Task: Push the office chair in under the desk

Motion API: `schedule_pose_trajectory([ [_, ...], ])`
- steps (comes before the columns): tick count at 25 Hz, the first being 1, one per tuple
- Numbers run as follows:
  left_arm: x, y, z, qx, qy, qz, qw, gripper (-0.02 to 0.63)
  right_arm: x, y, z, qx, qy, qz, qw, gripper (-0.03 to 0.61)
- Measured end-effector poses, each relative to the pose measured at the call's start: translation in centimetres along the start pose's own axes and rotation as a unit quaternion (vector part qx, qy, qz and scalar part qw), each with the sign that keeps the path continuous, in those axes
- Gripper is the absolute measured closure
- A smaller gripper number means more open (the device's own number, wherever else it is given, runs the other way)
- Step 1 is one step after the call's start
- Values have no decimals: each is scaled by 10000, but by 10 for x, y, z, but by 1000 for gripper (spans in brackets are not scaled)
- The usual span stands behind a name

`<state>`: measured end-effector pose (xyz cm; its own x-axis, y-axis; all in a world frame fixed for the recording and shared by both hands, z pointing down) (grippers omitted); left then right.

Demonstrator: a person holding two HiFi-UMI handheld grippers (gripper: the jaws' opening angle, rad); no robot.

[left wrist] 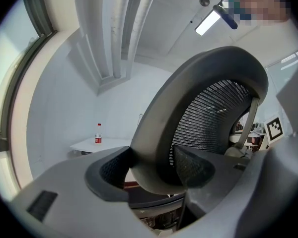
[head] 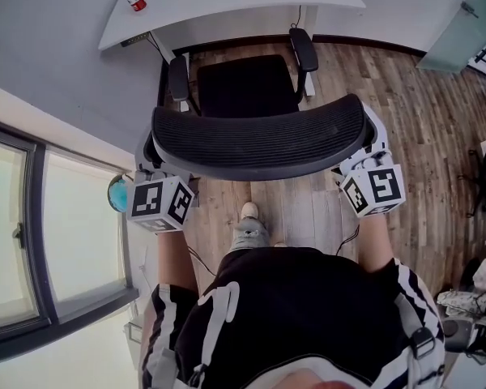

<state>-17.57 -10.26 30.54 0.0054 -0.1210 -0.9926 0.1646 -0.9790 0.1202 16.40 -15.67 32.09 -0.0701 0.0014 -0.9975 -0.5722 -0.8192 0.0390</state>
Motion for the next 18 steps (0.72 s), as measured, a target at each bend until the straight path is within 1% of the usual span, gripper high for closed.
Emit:
schedule_pose_trajectory([
  [6,1,10,25,-68,-7,41,10000,344,3,22,12,-84,-17,53,9999,322],
  [10,2,18,33,-83,-7,29,10000,344,3,30,14,-139,-31,27,9999,322],
  [18,6,34,52,-129,-16,101,9999,343,7,51,18,-206,-13,140,9997,322],
])
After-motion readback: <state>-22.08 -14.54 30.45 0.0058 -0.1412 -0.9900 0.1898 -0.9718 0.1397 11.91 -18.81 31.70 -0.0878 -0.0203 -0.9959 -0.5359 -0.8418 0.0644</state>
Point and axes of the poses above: the fingertips, and each gripper's own axes: y forward along the fingers, z to its left, x out of its top, the point moved 7 cm from there along -y, backward along the fingers, and after that the axes turned 7 degrees about z, right-handed, at the moved point
